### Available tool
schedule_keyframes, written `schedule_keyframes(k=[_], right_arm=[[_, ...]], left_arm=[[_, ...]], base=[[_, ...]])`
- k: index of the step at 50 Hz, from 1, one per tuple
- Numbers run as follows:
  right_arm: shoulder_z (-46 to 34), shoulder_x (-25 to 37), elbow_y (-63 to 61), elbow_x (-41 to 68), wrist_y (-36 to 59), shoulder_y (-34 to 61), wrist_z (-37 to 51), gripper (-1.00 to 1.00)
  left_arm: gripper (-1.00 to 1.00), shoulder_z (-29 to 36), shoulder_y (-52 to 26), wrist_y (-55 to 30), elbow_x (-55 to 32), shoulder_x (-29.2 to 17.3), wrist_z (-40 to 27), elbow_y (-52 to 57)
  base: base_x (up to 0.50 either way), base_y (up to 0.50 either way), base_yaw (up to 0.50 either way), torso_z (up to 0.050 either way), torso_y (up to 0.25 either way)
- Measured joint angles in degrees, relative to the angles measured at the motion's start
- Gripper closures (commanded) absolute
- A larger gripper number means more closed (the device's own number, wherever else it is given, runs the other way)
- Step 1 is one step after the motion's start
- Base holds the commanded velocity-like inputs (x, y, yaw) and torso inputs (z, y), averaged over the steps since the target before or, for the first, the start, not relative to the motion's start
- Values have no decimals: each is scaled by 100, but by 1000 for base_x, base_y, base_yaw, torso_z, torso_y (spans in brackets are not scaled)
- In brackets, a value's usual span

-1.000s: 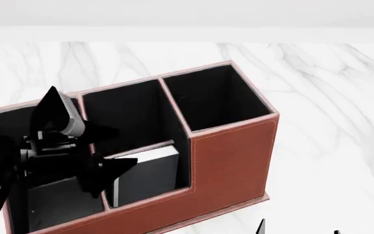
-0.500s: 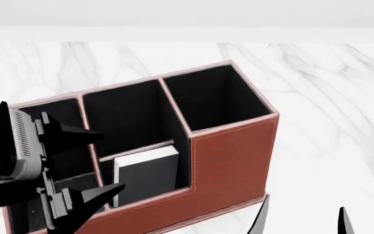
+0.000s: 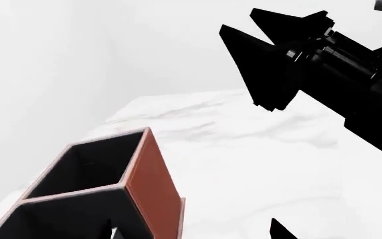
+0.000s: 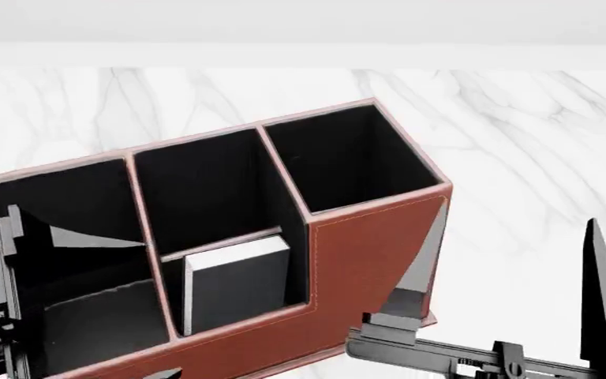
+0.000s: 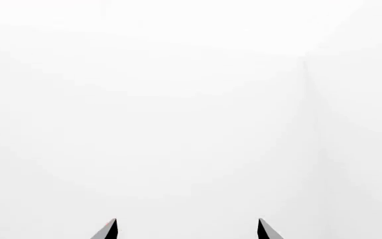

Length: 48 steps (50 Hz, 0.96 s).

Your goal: Pick up the book and place it in the back compartment of the caddy.

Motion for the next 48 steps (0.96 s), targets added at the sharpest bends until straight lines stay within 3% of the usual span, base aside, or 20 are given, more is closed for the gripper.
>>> schedule_keyframes(k=[15, 30, 48], right_arm=[[181, 221, -1225, -171, 625, 64, 127, -100], [319, 371, -2199, -295, 1044, 74, 218, -100], [500, 844, -2802, -315, 730, -314, 656, -100]], left_arm=[[-100, -160, -558, -1128, -383, -206, -294, 1383], [-100, -223, -1842, -1796, -3380, -1031, -2594, 1870], [-100, 203, -2551, -1129, -5676, -2116, -4646, 1991]], base=[[0, 0, 0, 0, 0], [0, 0, 0, 0, 0], [0, 0, 0, 0, 0]])
